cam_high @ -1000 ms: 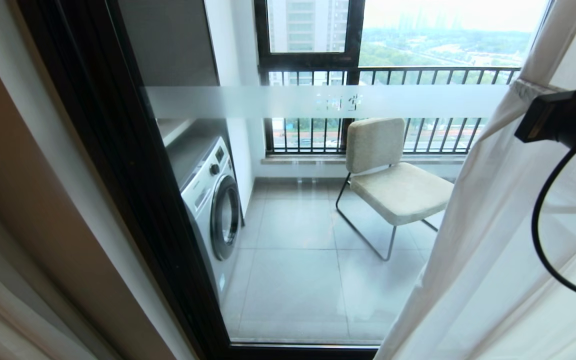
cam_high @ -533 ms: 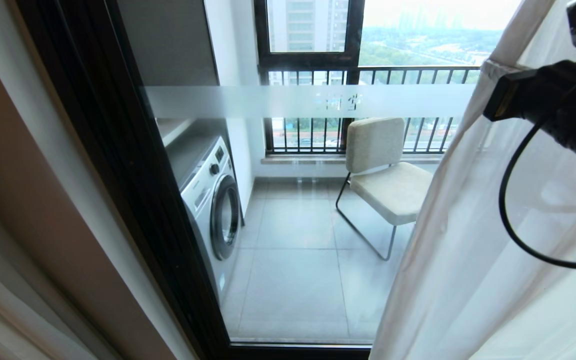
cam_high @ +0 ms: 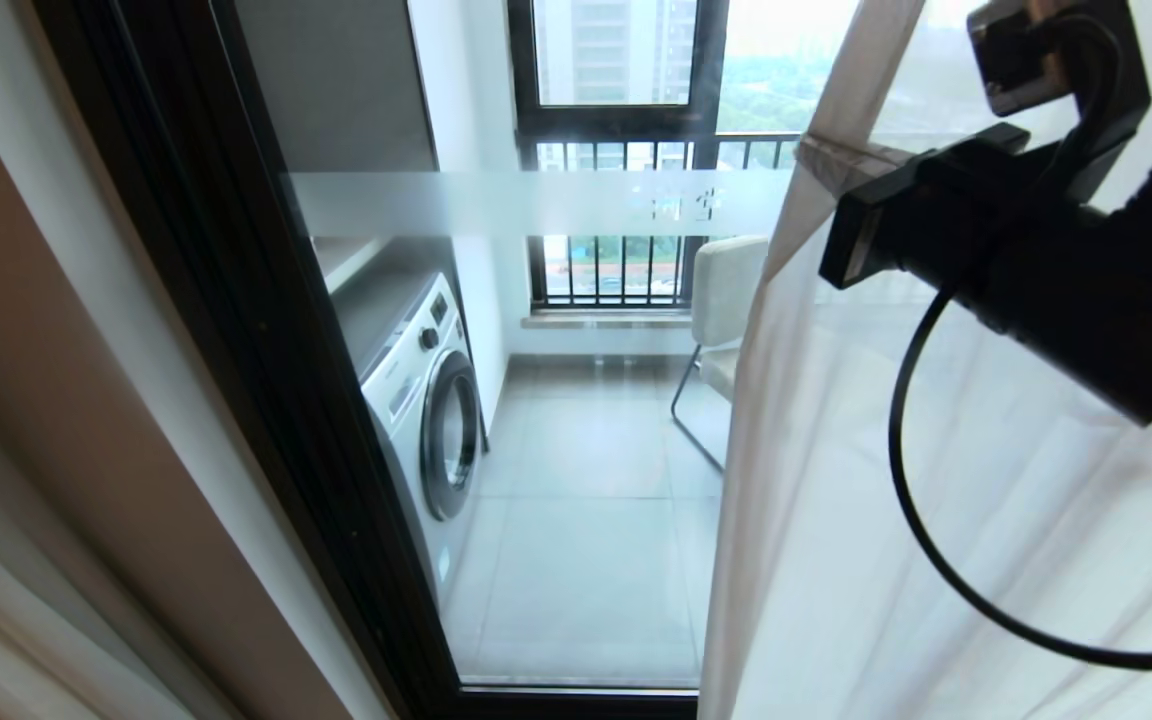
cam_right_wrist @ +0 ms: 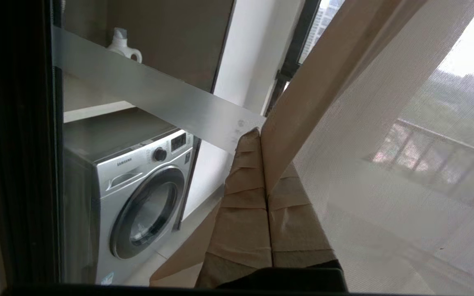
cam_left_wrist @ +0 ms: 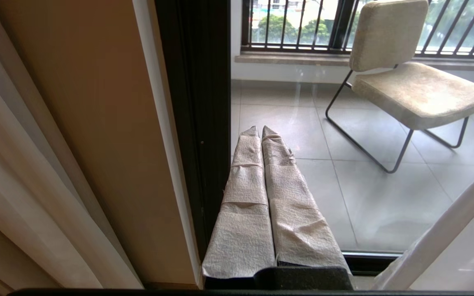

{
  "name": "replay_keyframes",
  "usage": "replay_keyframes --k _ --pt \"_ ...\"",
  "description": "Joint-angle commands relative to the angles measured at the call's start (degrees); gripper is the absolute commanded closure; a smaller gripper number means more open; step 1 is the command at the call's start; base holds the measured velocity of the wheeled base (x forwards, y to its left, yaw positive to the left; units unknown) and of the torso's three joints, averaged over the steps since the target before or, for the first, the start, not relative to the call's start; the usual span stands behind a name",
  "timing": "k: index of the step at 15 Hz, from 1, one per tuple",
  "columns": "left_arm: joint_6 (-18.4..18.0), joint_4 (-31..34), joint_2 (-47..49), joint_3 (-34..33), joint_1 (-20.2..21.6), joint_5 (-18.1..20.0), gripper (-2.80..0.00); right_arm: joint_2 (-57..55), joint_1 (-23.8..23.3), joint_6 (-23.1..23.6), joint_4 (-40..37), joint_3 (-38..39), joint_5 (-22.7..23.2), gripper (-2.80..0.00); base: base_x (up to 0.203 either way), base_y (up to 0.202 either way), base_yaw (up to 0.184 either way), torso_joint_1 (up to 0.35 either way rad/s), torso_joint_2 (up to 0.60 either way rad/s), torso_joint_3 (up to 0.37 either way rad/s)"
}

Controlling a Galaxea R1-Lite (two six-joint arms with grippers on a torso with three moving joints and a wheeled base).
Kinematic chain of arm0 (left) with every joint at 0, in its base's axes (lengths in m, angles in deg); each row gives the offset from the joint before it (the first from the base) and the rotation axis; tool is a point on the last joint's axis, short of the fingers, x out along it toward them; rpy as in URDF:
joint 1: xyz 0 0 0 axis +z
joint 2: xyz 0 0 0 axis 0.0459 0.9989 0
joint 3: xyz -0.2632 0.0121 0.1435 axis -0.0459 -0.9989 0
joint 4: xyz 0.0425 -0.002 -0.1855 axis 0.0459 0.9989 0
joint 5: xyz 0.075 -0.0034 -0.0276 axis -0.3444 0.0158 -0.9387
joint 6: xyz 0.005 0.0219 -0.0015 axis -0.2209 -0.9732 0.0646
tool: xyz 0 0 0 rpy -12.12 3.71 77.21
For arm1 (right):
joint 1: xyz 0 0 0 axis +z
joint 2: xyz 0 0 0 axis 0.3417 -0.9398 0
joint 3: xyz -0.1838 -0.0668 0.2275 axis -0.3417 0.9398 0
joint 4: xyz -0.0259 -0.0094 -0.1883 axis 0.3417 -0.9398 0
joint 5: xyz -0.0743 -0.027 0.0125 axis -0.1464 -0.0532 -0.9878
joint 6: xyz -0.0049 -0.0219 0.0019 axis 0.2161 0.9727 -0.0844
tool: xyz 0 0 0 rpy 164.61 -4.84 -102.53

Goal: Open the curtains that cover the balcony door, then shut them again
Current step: Close the inner curtains on both sides

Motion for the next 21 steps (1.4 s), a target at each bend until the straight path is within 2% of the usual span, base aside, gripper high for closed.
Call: replay_keyframes --k 1,4,7,13,16,21 --pt "0.03 -0.01 0.01 0.0 0.01 -0.02 0.0 -1.44 4.73 1.25 1.14 0.06 -1.14 0.0 0.0 0.0 0.0 0.0 0.0 0.0" --pt "0.03 -0.01 0.01 0.0 0.01 -0.02 0.0 -1.19 4.88 1.76 1.14 -0.08 -2.04 0.0 0.0 0.0 0.0 0.0 0.0 0.0" --pt "0.03 -0.01 0.01 0.0 0.01 -0.02 0.0 0.94 2.36 1.51 0.92 -0.23 -3.99 0.0 0.0 0.0 0.0 0.0 0.0 0.0" --pt "0.03 -0.01 0.01 0.0 0.01 -0.02 0.0 6.1 -8.65 1.25 0.28 -0.01 -3.9 0.0 0.0 0.0 0.0 0.0 0.0 0.0" --pt "0.03 -0.01 0.01 0.0 0.01 -0.02 0.0 8.21 -15.42 -0.7 0.28 0.65 -3.84 0.0 0.0 0.0 0.0 0.0 0.0 0.0" --pt "0.03 -0.01 0.01 0.0 0.01 -0.02 0.0 12.69 -22.25 -2.46 -1.46 2.27 -3.6 0.0 0.0 0.0 0.0 0.0 0.0 0.0"
